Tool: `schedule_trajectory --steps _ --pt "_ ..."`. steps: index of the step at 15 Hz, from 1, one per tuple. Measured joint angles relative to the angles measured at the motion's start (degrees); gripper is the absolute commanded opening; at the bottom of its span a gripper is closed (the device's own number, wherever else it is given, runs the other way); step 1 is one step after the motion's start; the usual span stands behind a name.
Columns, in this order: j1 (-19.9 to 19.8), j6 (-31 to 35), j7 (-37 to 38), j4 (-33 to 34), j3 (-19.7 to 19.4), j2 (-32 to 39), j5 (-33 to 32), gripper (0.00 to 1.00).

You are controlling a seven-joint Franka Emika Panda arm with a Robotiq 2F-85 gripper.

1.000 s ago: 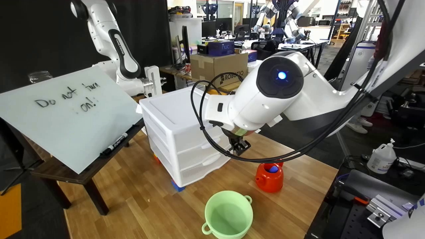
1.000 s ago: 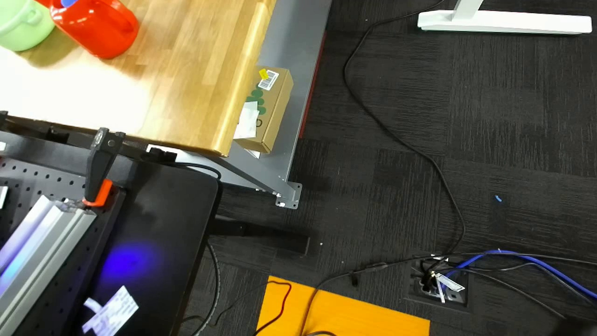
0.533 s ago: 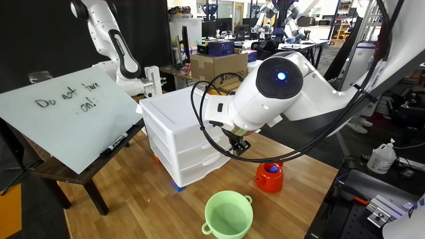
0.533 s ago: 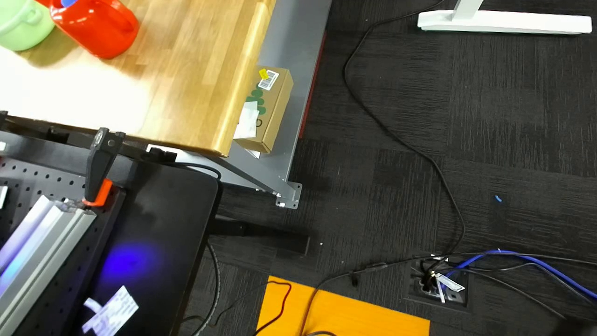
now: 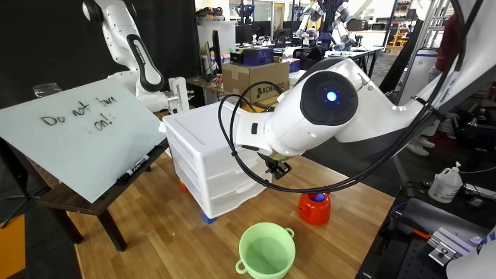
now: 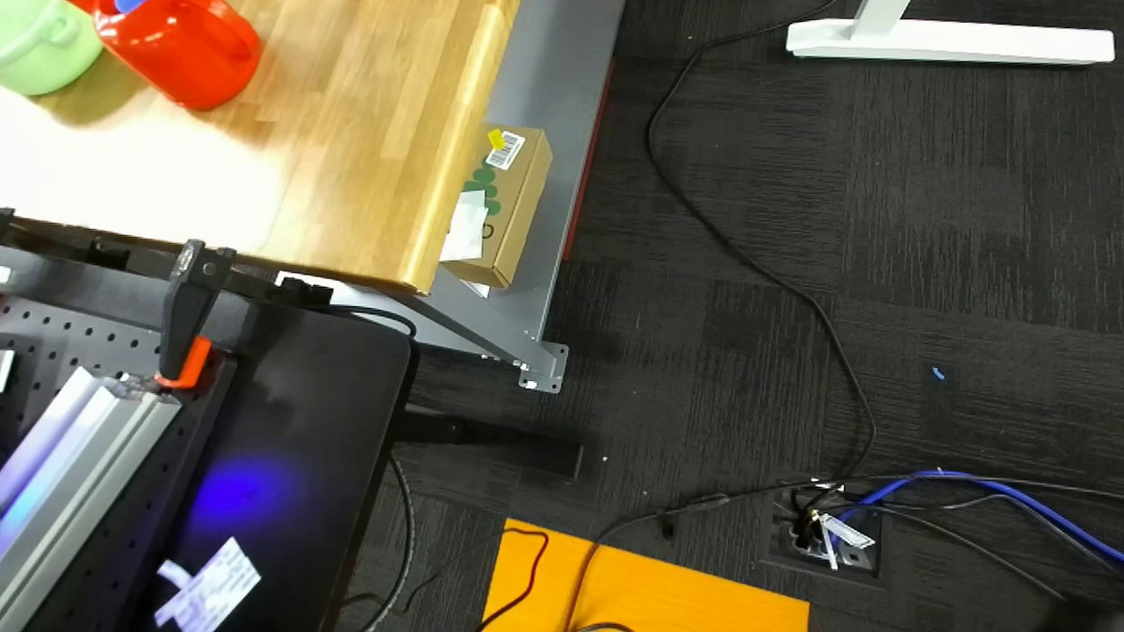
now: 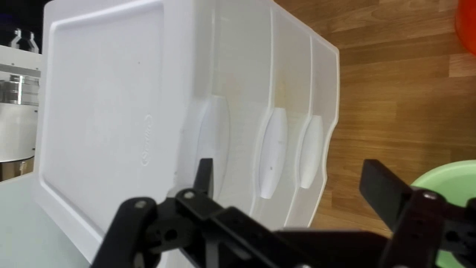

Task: Open the top drawer

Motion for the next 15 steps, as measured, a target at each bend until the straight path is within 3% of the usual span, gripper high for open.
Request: schedule_trajectory --steps 5,15 --pt "-0.01 -3.11 1.21 0.77 -0.02 -1.24 -4.37 1.00" --pt "-0.01 -3.36 1.24 0.80 -0.02 -0.87 -4.47 1.00"
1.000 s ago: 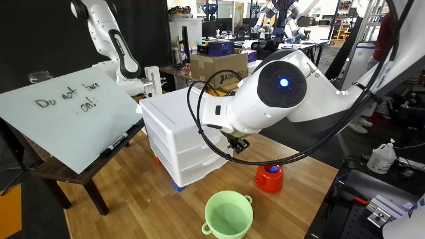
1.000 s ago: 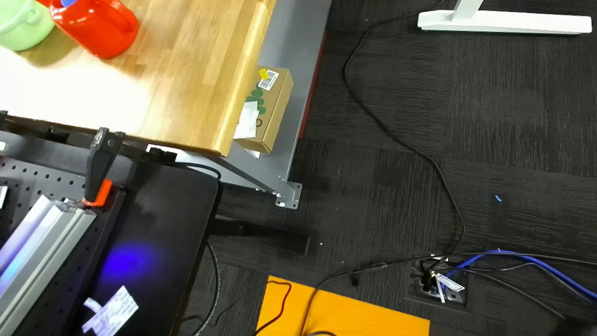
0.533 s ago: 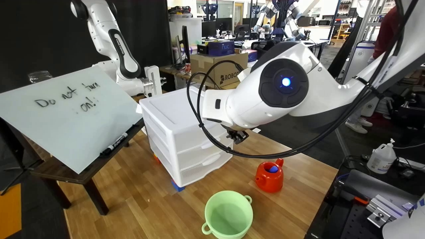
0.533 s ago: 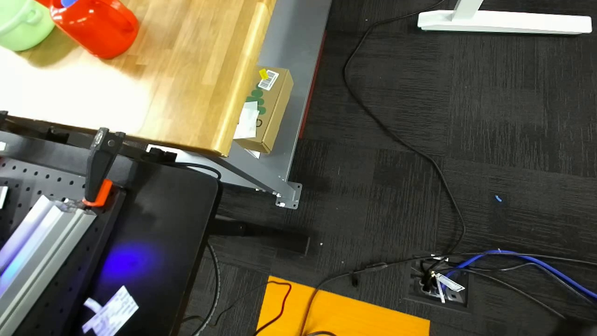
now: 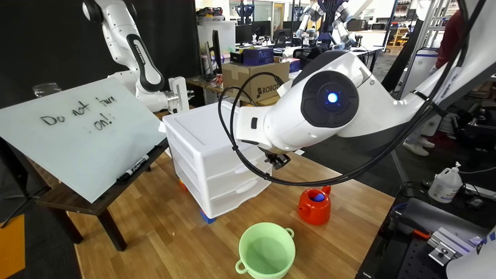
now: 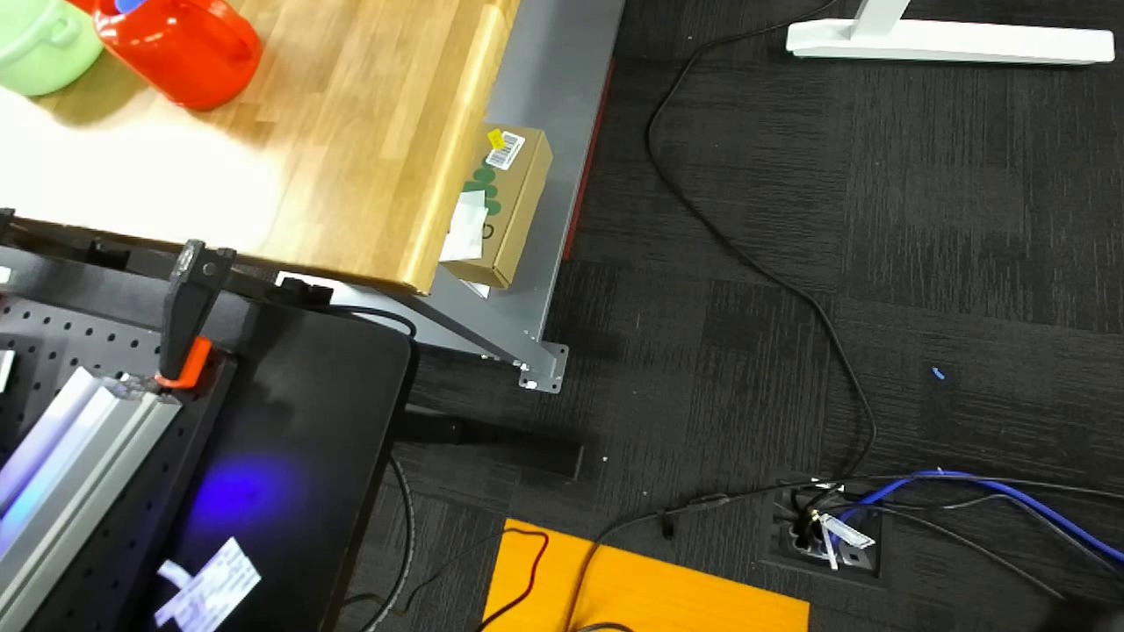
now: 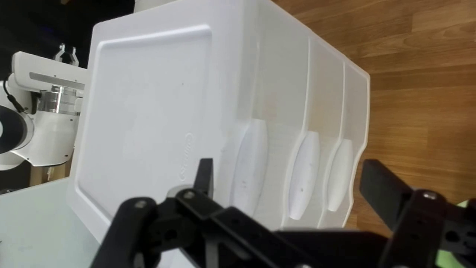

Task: Open the top drawer

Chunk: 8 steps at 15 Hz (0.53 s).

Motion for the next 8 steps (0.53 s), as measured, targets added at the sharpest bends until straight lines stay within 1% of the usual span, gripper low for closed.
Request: schedule_trajectory --steps 8 --pt "0.00 0.02 0.00 0.29 -0.16 0.41 -0.01 1.00"
